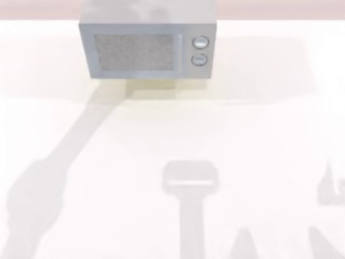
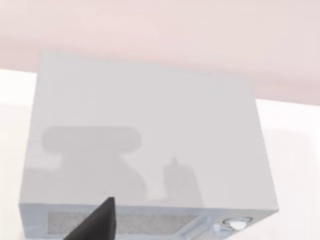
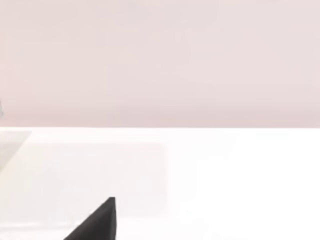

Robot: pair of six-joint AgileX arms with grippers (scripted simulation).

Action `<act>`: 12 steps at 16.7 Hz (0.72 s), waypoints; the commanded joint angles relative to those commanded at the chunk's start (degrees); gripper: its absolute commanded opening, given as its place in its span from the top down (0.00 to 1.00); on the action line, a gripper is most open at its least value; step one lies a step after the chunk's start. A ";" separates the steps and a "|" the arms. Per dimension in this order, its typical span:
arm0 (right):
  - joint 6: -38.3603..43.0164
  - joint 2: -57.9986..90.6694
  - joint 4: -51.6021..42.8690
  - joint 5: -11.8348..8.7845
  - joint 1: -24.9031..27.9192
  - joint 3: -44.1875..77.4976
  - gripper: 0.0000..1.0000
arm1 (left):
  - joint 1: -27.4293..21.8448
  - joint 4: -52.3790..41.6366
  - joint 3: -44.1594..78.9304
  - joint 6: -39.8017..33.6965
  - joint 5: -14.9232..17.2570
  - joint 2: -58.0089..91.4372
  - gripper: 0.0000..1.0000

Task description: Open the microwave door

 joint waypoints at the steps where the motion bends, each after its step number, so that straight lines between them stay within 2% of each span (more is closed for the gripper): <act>1: 0.00 0.00 0.00 0.00 0.00 0.00 0.00 | -1.16 -2.68 4.48 -1.33 -0.80 5.09 0.00; 7: 0.00 0.00 0.00 0.00 0.00 0.00 0.00 | -6.20 -16.80 22.20 -6.54 -5.05 28.97 0.00; 12: 0.00 0.00 0.00 0.00 0.00 0.00 0.00 | -7.24 -20.51 25.35 -7.42 -6.15 33.98 0.00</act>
